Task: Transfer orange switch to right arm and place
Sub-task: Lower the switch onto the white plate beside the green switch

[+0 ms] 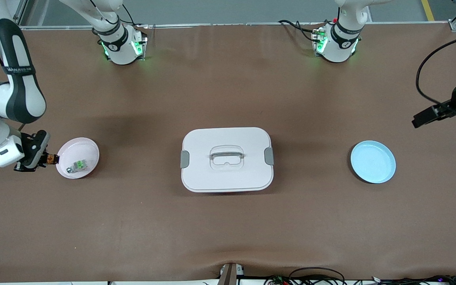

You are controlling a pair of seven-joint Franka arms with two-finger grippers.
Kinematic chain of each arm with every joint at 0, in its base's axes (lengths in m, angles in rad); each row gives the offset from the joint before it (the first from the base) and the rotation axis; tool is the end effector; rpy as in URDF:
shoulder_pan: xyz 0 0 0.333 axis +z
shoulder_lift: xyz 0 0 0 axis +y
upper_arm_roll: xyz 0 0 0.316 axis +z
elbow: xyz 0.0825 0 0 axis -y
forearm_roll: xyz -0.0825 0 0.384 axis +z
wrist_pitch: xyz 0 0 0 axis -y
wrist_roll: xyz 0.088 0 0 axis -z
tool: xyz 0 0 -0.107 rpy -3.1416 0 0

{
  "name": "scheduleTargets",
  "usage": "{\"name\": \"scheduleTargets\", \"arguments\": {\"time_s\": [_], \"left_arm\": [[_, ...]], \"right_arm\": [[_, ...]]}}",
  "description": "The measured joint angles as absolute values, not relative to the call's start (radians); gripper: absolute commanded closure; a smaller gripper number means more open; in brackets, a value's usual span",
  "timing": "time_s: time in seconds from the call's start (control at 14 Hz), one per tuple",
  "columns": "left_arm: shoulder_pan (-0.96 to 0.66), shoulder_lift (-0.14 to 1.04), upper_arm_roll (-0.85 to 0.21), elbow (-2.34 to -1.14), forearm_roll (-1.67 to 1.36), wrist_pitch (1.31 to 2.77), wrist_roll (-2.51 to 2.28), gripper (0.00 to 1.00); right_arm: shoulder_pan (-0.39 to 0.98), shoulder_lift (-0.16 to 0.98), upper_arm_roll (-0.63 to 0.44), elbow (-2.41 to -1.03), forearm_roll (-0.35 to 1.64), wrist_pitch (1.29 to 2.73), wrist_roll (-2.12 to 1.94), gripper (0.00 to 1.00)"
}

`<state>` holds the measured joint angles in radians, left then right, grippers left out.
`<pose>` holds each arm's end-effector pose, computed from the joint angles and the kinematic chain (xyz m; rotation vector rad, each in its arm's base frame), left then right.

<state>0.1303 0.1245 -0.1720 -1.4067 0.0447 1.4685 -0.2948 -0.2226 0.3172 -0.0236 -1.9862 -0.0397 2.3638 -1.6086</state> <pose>0.5821 -0.0122 0.6226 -3.0816 -0.3981 0.0873 0.5935 -0.1491 0.3106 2.3580 1.9685 0.0114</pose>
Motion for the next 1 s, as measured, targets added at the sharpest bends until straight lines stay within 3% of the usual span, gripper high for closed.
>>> {"name": "scheduleTargets", "arguments": {"time_s": [0.5, 1.0], "left_arm": [[0.070, -0.027, -0.080, -1.555, 0.021, 1.466, -0.184, 0.00], [0.066, -0.050, -0.075, -1.585, 0.021, 1.477, -0.171, 0.00]], "right_arm": [[-0.238, 0.352, -0.024, -2.098, -0.040, 2.464, -1.617, 0.92], [-0.268, 0.352, -0.023, -2.213, -0.040, 2.601, -1.653, 0.92]]}}
